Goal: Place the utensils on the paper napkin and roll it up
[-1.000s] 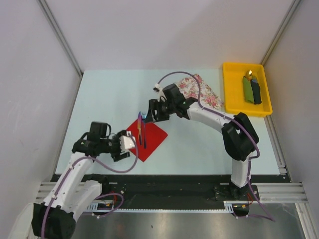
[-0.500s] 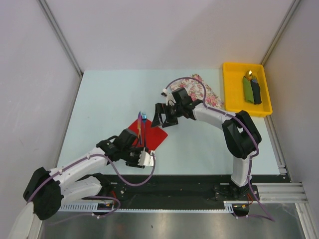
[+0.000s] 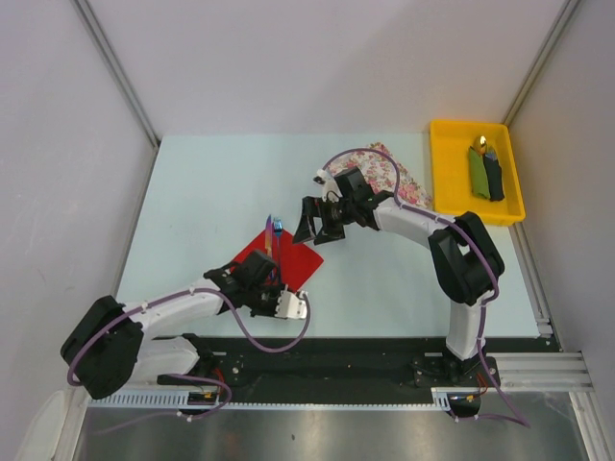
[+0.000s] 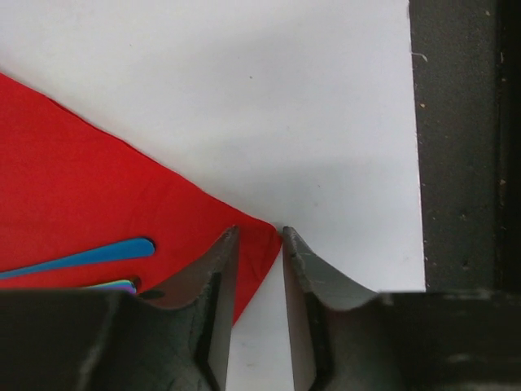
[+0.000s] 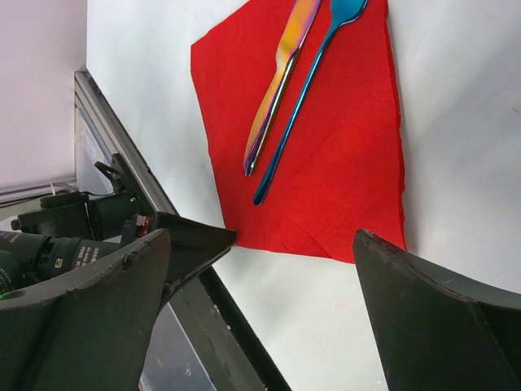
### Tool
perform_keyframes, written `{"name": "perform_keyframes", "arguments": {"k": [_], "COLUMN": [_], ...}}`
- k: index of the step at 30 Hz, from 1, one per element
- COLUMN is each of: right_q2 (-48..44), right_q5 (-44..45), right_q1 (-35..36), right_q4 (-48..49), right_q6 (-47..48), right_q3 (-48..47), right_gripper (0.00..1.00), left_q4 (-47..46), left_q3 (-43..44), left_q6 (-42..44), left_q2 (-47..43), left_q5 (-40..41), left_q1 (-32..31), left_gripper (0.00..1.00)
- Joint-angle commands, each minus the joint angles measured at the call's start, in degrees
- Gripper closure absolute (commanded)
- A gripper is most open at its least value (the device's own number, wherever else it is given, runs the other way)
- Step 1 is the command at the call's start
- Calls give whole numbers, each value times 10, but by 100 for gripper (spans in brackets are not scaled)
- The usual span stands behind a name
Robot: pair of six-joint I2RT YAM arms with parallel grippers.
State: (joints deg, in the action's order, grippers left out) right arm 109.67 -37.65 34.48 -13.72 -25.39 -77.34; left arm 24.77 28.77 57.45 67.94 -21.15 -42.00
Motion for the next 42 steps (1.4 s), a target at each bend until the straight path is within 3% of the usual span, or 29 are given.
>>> {"name": "perform_keyframes", "arguments": {"k": [1,6,13,25,42], "right_q2": [5,5,7,13,32], "right_q5": [-13,-14,-17,-29,-67], "right_q1": [-5,-6,-5,-3,-1], "right_q4": [20,20,25,32,55], "right_q6": [-5,-6,-10,-11,-45], "right_q3": [1,2,2,17,42], "right_gripper": [2,4,5,7,13], "left_q4": [-17,-13,30,97,5], "left_q3": [-8,-6,20,95,169], "left_q6": [14,24,29,32,-19], "left_q2": [32,42,-4,-6,111], "left_q5": [6,6,-35,-99,-120], "left_q1": [-5,-4,-4,60,179], "left_gripper": [70,90,100,100,100]}}
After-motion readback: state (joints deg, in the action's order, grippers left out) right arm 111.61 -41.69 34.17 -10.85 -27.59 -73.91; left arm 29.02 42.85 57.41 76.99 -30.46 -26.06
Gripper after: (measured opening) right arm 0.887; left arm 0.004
